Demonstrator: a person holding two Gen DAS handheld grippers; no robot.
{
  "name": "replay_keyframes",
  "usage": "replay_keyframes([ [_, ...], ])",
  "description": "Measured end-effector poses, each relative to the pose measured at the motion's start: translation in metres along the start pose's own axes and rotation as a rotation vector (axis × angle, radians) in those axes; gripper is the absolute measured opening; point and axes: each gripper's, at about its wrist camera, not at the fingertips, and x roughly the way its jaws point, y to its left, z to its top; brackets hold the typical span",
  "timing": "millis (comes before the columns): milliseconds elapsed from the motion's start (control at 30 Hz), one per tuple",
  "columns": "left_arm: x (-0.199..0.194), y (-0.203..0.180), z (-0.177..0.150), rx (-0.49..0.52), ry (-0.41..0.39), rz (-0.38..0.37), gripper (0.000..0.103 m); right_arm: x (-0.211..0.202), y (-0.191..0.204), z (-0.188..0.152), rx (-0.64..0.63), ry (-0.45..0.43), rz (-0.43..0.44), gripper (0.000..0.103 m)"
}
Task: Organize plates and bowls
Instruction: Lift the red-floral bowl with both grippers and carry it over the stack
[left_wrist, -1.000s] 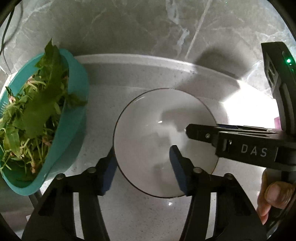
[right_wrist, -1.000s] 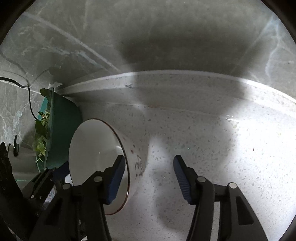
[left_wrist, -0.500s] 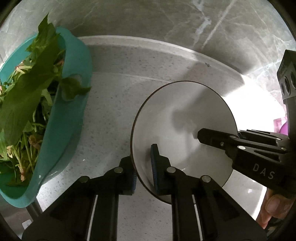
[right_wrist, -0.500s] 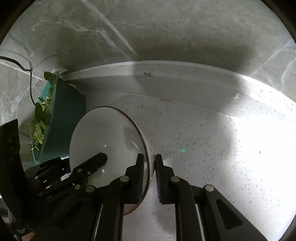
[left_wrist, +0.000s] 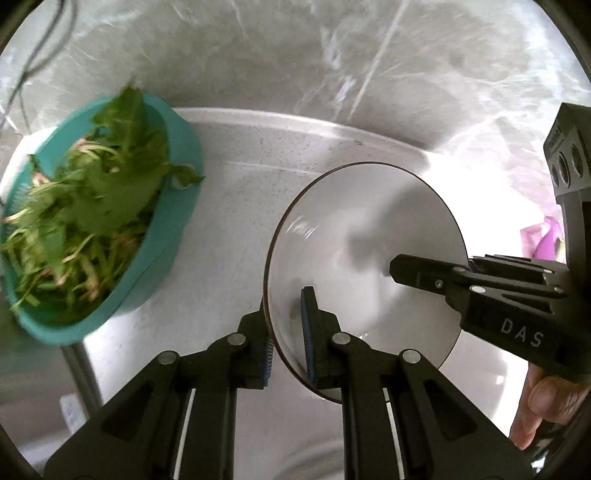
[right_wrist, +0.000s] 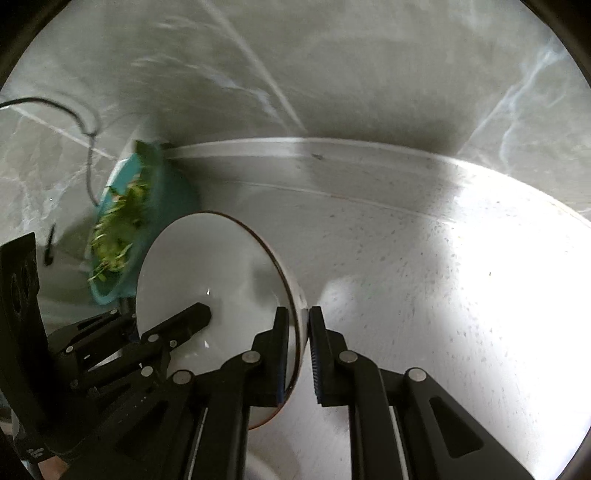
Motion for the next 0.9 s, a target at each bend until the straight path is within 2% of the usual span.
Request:
replay_keyframes([
  [200,-0.05,0.006,-0.037,-0.013,-0.05,-0.004,0.012,-0.043,0.027,-0.038,-0.069,-0.033,0.029,0.014],
  [433,-0.084,0.002,-0.103,-0.021,-0.064,0.018,0.012,-0.057,0.054,-0.082,-0.134,-0.025,0.051,0.015],
  [500,-0.078,0.002,-0.116,-0.028,-0.057,0.02,0.012,-0.057,0.061,-0.095,-0.146,-0.015,0.054,0.015],
  [667,-0.093,0.003,-0.17,-0.041,-0.031,0.023,0.012,-0.048,0.076,-0.125,-0.177,0.014,0.04,0.015],
  [900,-0.078,-0.005,-0.212,-0.045,0.009,0.016,0.012,-0.041,0.073,-0.159,-0.176,0.045,0.011,0.015],
])
